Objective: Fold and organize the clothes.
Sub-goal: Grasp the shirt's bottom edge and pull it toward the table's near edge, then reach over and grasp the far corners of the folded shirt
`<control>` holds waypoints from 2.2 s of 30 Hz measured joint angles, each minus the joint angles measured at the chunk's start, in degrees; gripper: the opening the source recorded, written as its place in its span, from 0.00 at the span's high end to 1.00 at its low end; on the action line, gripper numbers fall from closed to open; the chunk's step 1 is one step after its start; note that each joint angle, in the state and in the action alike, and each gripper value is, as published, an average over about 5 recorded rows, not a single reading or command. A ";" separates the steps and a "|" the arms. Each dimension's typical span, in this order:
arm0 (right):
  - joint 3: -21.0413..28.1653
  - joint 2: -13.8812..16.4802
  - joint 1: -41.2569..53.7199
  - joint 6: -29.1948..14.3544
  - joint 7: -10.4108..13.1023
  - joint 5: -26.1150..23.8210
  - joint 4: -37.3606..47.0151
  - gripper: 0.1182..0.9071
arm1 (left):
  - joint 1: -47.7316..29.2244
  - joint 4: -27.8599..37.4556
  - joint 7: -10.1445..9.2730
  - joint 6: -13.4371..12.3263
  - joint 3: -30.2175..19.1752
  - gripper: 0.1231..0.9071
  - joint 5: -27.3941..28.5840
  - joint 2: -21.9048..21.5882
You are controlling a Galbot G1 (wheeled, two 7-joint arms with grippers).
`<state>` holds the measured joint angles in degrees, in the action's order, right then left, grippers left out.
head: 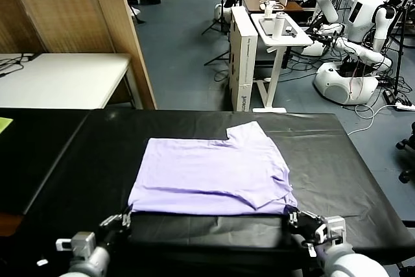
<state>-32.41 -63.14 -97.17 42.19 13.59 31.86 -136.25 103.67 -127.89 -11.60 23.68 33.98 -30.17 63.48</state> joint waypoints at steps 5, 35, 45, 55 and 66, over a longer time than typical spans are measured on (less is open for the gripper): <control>-0.36 -0.06 -1.08 0.00 0.25 0.05 -1.05 0.75 | 1.48 -0.54 -0.27 -0.14 0.19 0.97 0.02 0.36; 12.24 7.66 42.13 0.01 -2.71 12.11 27.71 0.00 | -24.93 7.10 -2.95 8.87 -1.06 0.00 -18.71 -3.25; 19.83 4.28 54.97 0.00 -3.87 9.28 42.73 0.00 | -41.52 21.41 1.02 10.59 -6.64 0.00 -17.39 -4.38; 23.45 1.16 61.66 0.00 -4.69 7.67 51.43 0.00 | -49.55 31.16 1.24 11.85 -11.70 0.00 -17.19 -4.52; 24.95 -0.13 64.01 0.00 -5.40 7.68 55.95 0.00 | -53.57 36.91 2.16 11.68 -14.41 0.00 -15.69 -3.82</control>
<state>-7.46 -63.27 -33.15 42.20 8.19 39.53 -80.30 50.10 -90.98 -9.44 35.36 19.57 -45.86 59.66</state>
